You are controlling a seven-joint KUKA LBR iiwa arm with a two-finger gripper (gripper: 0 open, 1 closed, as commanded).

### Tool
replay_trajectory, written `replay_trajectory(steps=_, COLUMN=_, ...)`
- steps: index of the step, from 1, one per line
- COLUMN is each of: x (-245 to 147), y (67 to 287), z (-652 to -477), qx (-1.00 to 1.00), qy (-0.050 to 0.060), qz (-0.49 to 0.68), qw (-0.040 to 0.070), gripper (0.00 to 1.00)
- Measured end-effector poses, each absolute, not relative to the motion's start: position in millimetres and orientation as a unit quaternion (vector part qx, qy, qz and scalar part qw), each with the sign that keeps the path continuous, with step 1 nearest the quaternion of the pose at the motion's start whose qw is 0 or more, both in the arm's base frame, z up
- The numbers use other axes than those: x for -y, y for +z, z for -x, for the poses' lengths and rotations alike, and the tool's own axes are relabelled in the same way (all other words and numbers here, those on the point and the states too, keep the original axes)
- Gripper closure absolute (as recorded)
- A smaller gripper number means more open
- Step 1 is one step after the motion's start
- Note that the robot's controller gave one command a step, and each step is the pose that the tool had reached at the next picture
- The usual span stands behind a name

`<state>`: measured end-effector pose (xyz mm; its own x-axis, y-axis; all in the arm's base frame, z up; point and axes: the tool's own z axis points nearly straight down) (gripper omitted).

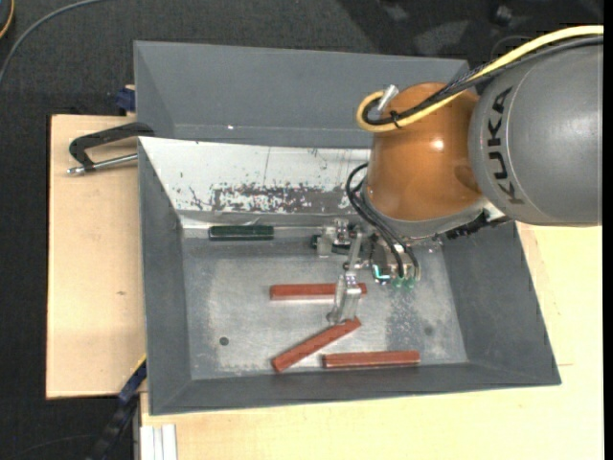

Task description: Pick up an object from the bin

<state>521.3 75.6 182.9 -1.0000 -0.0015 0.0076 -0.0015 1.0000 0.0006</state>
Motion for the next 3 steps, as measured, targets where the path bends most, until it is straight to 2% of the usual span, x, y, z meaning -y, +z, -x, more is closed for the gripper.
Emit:
replay_trajectory(steps=1, x=-88, y=67, z=-523.6, qx=0.999, qy=0.000, qz=-0.044, qw=0.003, gripper=0.00)
replay_trajectory(steps=2, x=-88, y=71, z=-525.6, qx=0.999, qy=-0.001, qz=-0.043, qw=0.000, gripper=1.00)
replay_trajectory(steps=3, x=-77, y=236, z=-558.7, qx=1.000, qy=-0.001, qz=-0.017, qw=-0.008, gripper=1.00)
